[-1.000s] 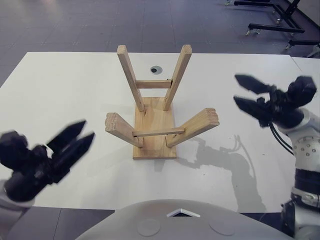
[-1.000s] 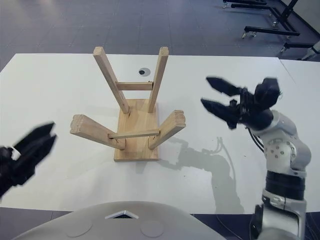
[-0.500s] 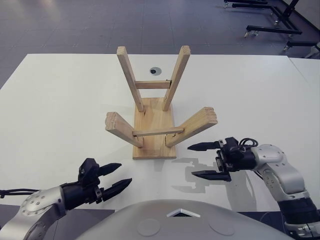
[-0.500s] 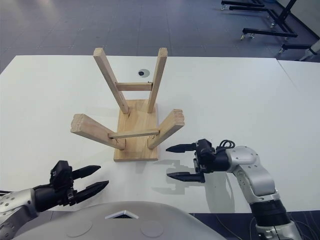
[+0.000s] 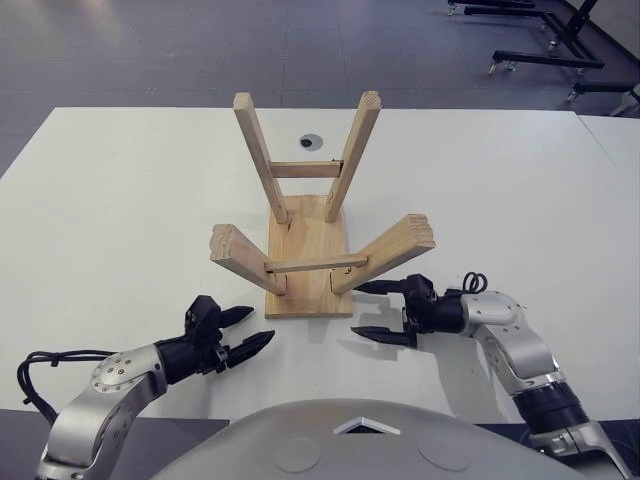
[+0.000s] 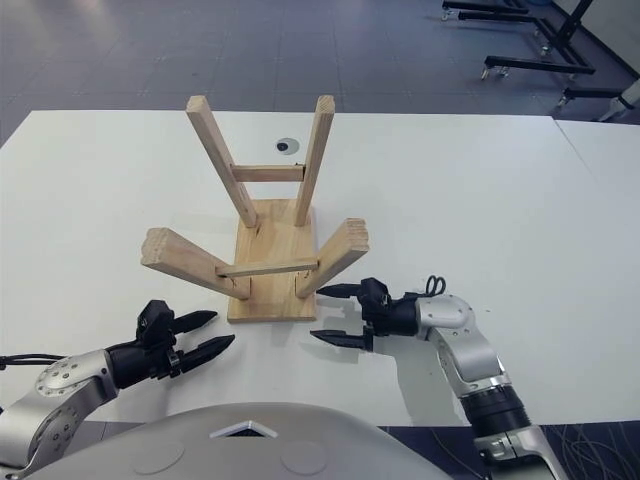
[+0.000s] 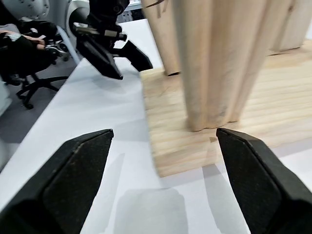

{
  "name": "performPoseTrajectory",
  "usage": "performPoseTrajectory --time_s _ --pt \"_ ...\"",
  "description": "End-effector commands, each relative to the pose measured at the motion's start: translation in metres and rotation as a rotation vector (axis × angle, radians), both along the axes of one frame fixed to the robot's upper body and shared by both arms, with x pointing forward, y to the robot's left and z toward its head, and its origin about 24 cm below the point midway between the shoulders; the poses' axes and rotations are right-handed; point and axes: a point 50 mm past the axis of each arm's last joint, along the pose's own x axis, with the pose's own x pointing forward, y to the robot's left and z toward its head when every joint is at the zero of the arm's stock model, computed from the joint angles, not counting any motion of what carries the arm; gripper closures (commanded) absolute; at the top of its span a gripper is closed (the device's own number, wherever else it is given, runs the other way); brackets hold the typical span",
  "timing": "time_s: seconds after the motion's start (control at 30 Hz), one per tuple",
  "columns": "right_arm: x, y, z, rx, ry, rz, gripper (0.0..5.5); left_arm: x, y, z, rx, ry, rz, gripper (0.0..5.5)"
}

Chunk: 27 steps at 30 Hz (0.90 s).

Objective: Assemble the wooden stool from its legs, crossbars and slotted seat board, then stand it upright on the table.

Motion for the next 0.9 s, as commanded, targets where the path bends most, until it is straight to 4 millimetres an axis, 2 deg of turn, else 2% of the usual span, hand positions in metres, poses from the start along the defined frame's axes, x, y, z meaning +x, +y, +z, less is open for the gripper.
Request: performPoseTrajectory --time_s 0.03,0.2,0.47,0.7,0.8,0.9 --pt "0.013 0.008 0.004 -0.028 0.015 -0.068 1.60 0.015 0.001 -0.010 0.038 -0.017 0.027 1.90" --pt "0.022 0.007 0.004 -0.047 0.009 -0.110 1.60 0.040 0.004 -0.013 0.065 -0.076 0.086 1.90" --pt "0.032 0.013 0.002 -0.041 -0.020 -0.164 1.60 0.061 -0.006 -0.014 0.079 -0.126 0.084 1.90" --pt "0.033 0.005 0.012 0.026 -0.023 -0.151 1.60 0.095 0.012 -0.016 0.197 -0.217 0.286 1.90" --pt "0.037 0.001 0.016 0.042 -0.037 -0.161 1.60 0.098 0.011 -0.009 0.169 -0.254 0.308 1.90" --pt "0.038 -0.002 0.022 0.083 -0.054 -0.177 1.60 0.090 0.017 0.004 0.165 -0.309 0.340 1.90"
